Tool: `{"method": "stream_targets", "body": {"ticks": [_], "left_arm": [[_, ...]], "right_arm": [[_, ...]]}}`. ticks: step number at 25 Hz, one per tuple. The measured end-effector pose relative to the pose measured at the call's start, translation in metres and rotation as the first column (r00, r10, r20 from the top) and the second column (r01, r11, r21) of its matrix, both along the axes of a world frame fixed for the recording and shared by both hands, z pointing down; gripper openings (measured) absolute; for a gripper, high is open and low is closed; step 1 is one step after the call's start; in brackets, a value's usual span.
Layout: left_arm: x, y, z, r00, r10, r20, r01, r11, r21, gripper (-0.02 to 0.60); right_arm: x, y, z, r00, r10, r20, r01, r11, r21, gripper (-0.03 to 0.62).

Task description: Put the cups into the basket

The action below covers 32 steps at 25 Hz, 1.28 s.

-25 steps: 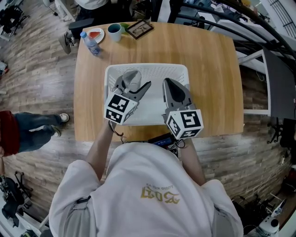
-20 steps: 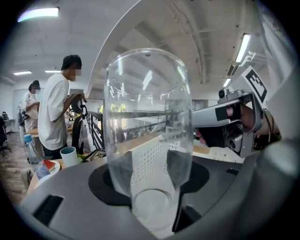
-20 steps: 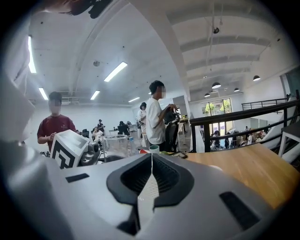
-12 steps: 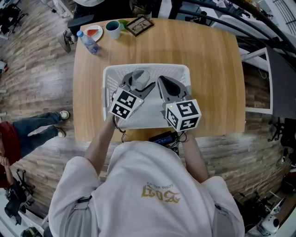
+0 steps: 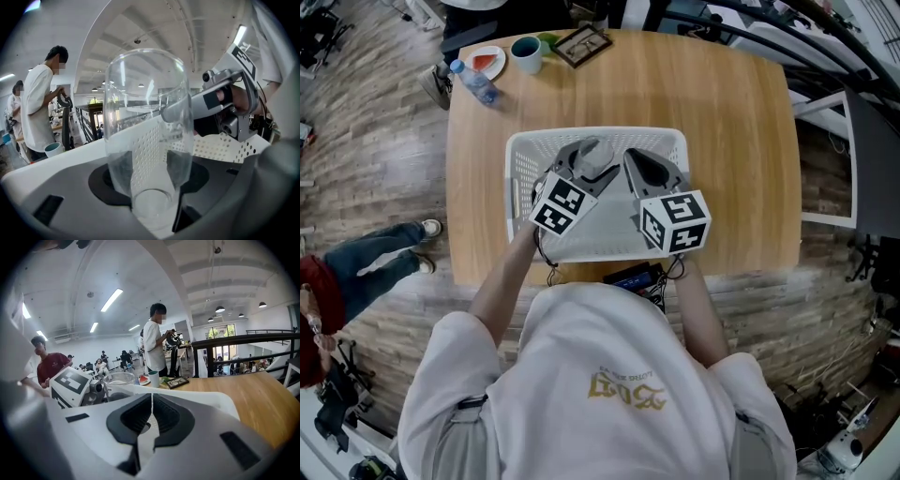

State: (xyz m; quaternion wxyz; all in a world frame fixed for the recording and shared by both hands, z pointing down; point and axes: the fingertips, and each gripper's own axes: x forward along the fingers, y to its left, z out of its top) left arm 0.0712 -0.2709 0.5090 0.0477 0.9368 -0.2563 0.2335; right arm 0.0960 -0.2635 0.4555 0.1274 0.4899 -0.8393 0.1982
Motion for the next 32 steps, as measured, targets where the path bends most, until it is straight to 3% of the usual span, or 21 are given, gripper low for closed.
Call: {"method": "stream_targets", "body": {"ticks": [9,23,32], "left_arm": [[0.0,0.002,0.033,0.99,0.048,0.132,-0.044,0.999,-0.03,0.256],[0.0,0.005,0.07,0.981,0.078,0.18,-0.061,0.994,-0.096,0.256],[-0.014,0.019,0.097,0.941,0.117,0.318,-0.065,0.983,-0.17,0.256]], "right_arm": [[-0.002,0.004,0.017,0.999,-0.037,-0.011,0.037,0.998,-0.052,0.012],[-0.007,0.001,0.044,0.999,-0.028,-0.026,0.025,0.994,-0.11,0.012],[-0.014,0.009,0.038,0.994,-0.081,0.071,0.087,0.992,-0.092,0.015]]}}
